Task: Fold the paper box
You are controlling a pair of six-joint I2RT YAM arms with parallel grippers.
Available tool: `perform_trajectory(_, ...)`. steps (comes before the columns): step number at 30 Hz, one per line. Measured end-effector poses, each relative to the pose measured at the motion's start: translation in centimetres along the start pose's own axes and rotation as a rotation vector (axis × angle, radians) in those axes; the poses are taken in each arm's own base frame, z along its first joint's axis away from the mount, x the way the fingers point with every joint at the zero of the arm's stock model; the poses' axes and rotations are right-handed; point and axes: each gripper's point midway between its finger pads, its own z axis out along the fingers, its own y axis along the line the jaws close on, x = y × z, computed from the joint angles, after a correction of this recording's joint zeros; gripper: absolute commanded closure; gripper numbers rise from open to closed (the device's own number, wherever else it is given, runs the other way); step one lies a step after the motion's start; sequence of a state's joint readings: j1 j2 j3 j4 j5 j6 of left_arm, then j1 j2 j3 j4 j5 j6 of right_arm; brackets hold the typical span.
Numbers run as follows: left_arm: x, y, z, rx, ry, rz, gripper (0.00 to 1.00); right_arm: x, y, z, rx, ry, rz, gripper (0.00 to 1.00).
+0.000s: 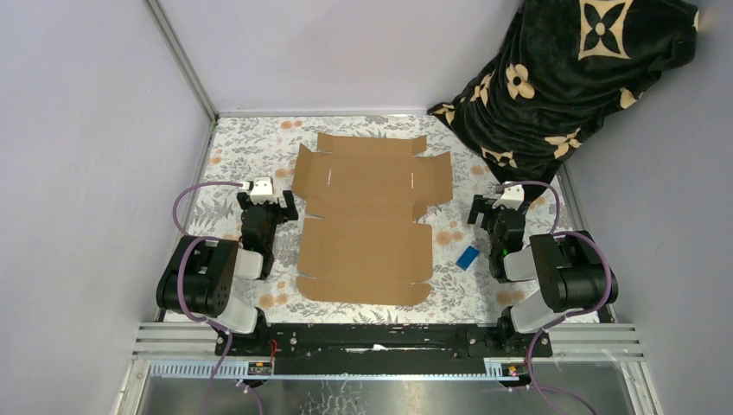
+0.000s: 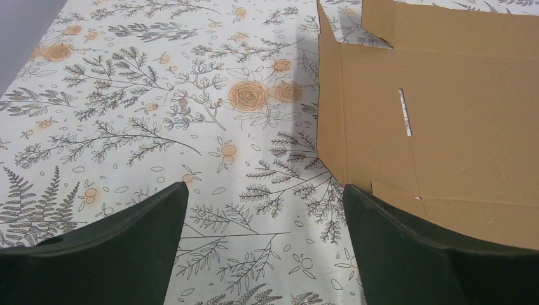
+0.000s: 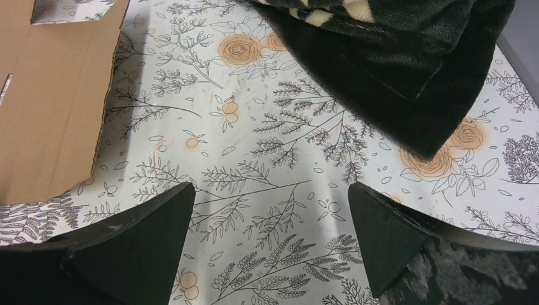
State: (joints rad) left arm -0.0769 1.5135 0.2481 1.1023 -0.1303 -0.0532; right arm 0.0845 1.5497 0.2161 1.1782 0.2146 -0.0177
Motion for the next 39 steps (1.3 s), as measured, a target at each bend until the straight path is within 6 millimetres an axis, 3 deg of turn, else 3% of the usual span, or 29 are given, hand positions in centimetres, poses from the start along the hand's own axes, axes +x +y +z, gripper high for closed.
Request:
perform_trajectory(16,-0.3,-0.8,-0.1,0.032,0.023,0.014,0.01,0.0,0.0,0.0,0.000,-0.001,0.000,0.00)
perform_trajectory(18,-1.7,-1.7,0.0,0.051,0.019,0.034,0.01,-0.1,-0.1,0.0,0.004,-0.002,0.001,0.00)
perform_trajectory(22,-7.6,-5.6,-0.2,0.130,-0.067,0.034,0.01,-1.1,-0.1,-0.3,0.010,0.029,0.008,0.00)
perform_trajectory(23,-9.5,-6.7,-0.4,0.150,-0.097,0.017,0.01,-2.2,0.0,-0.1,0.010,0.034,0.020,0.01)
perform_trajectory(25,-12.7,-8.5,-0.5,0.174,-0.130,-0.018,0.01,-6.3,0.6,0.8,0.005,0.018,0.066,0.00)
perform_trajectory(26,-16.1,-10.1,-0.3,0.184,-0.157,-0.045,0.01,-8.6,0.9,1.1,0.000,-0.001,0.092,0.00)
perform_trajectory(28,-19.5,-11.8,-0.3,0.198,-0.176,-0.066,0.01,-14.1,1.8,1.5,-0.028,-0.051,0.156,0.00)
perform_trajectory(32,-31.0,-16.1,-0.1,0.260,-0.259,-0.135,0.01,-25.2,5.0,0.7,-0.194,-0.144,0.228,0.00)
perform_trajectory(35,-37.7,-17.2,-1.6,0.308,-0.298,-0.191,0.02,-32.2,7.3,-0.8,-0.327,-0.215,0.274,0.00)
perform_trajectory(37,-40.1,-17.0,-2.7,0.325,-0.317,-0.243,0.01,-34.0,8.0,-1.6,-0.377,-0.225,0.315,0.00)
perform_trajectory(39,-40.0,-16.2,-3.7,0.348,-0.307,-0.305,0.01,-33.1,9.0,-1.6,-0.422,-0.169,0.335,0.00)
